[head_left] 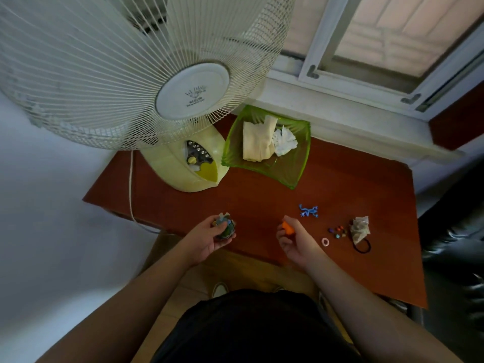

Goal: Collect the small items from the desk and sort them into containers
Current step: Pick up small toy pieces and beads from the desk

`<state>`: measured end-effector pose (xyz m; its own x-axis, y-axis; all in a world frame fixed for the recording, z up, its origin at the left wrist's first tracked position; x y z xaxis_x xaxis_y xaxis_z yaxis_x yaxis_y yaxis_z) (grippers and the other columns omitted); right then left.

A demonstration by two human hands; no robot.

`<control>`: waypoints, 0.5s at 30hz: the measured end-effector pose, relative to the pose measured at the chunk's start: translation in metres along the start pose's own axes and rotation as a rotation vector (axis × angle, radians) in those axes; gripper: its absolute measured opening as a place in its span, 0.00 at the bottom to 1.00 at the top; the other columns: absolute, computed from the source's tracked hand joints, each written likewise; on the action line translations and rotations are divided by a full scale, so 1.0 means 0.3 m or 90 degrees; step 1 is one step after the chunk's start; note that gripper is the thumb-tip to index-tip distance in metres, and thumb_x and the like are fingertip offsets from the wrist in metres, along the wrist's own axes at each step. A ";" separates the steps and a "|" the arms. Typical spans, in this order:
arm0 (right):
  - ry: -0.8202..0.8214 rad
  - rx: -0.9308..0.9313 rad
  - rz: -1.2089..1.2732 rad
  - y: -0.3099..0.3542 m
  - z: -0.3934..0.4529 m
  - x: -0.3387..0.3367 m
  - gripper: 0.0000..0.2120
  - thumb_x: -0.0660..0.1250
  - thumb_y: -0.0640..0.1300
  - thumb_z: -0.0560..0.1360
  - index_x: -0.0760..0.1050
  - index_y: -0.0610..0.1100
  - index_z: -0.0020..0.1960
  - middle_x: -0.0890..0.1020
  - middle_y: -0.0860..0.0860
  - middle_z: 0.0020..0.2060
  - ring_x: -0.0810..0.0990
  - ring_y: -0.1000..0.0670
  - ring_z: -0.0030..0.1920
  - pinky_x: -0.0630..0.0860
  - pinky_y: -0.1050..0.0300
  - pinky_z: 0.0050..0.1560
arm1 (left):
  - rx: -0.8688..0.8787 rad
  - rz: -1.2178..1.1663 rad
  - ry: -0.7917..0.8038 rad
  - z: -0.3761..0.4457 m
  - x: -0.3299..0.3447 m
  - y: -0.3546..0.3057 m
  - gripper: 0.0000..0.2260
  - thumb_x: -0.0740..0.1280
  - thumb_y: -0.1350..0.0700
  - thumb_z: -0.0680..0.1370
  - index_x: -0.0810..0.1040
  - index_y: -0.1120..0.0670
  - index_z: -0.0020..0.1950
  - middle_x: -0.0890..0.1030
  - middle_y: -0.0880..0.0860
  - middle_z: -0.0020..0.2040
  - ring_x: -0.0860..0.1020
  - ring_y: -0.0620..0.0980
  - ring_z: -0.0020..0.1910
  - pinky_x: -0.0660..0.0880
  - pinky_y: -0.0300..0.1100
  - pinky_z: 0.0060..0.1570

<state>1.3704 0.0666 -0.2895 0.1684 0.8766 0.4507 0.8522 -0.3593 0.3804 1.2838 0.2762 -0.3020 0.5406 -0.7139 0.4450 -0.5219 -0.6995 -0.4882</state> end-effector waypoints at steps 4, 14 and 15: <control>-0.060 -0.067 -0.153 0.057 -0.033 -0.088 0.08 0.68 0.47 0.76 0.73 0.43 0.48 0.73 0.49 0.32 0.72 0.55 0.28 0.62 0.66 0.21 | -0.020 0.038 0.035 0.021 0.058 0.016 0.16 0.65 0.64 0.78 0.70 0.59 0.66 0.74 0.63 0.62 0.79 0.60 0.55 0.80 0.47 0.45; -0.234 -0.250 -0.802 0.211 -0.035 -0.179 0.07 0.76 0.53 0.67 0.81 0.54 0.42 0.83 0.54 0.43 0.80 0.53 0.40 0.77 0.56 0.40 | -0.040 0.116 0.066 0.086 0.243 0.052 0.17 0.63 0.63 0.80 0.68 0.60 0.68 0.74 0.62 0.61 0.79 0.59 0.54 0.79 0.47 0.49; -0.219 -0.254 -0.842 0.214 -0.023 -0.164 0.07 0.75 0.53 0.68 0.80 0.56 0.44 0.83 0.54 0.45 0.79 0.54 0.39 0.76 0.56 0.42 | -0.042 0.118 0.063 0.091 0.255 0.055 0.17 0.63 0.63 0.80 0.68 0.60 0.68 0.74 0.62 0.61 0.79 0.59 0.54 0.79 0.47 0.49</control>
<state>1.4136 -0.0018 -0.2817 -0.4693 0.6445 -0.6036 0.2902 0.7581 0.5840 1.3346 0.2109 -0.2967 0.3653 -0.8279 0.4257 -0.6503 -0.5541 -0.5197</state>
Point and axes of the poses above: each hand's wrist, its own z-axis towards the middle knuckle, its own x-axis out of the palm, y = z × x, the point moved 6 cm from there along z, towards the middle knuckle
